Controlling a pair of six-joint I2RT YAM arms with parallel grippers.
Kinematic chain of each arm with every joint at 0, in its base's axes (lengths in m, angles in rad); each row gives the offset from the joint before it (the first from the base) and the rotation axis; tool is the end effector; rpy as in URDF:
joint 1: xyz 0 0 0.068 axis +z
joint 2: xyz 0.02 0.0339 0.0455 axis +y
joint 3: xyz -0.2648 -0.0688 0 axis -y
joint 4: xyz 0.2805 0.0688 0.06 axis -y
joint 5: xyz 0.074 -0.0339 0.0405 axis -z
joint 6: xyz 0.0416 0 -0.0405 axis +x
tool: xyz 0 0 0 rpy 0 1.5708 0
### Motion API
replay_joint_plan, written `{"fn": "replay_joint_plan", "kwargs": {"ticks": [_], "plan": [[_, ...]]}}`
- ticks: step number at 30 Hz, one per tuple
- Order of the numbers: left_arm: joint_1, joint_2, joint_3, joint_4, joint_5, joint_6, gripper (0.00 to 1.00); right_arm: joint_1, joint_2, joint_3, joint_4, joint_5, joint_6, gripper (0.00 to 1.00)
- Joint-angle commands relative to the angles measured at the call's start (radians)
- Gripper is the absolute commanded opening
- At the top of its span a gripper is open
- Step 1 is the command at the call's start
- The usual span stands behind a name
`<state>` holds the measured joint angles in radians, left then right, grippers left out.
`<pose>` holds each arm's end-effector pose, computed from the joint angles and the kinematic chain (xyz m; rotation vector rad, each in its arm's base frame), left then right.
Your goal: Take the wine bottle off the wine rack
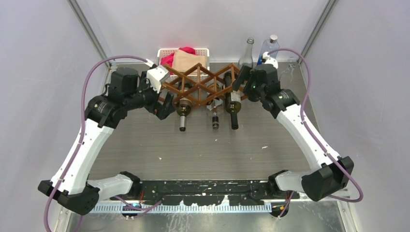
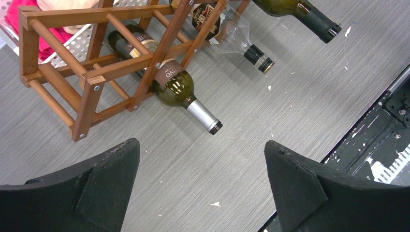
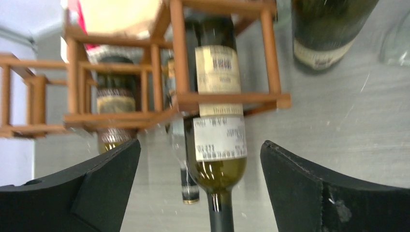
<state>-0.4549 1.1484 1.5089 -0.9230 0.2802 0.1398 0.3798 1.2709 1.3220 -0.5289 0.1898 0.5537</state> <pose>0.2188 -0.1198 0.4493 0.7864 1.9979 -0.4834 0.3009 0.1117 0.3879 0.2975 2.0401 0.3884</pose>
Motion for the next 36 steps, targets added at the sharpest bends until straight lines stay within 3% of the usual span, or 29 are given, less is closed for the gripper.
{"fn": "replay_joint_plan", "kwargs": {"ticks": [1,7,28,36], "plan": [[0.006,-0.031,0.034,0.030,-0.006,0.027,1.00,0.021,0.022,-0.048,-0.074,-0.099,0.031,1.00],[0.005,-0.027,0.051,0.025,0.015,0.029,1.00,0.022,0.077,-0.114,0.003,-0.237,0.046,1.00],[0.005,-0.025,0.065,0.022,0.048,0.024,1.00,0.027,0.214,-0.159,0.128,-0.119,-0.023,0.99],[0.005,-0.033,0.049,0.032,0.049,0.026,1.00,0.026,0.172,-0.224,0.228,-0.122,-0.007,0.85]]}}
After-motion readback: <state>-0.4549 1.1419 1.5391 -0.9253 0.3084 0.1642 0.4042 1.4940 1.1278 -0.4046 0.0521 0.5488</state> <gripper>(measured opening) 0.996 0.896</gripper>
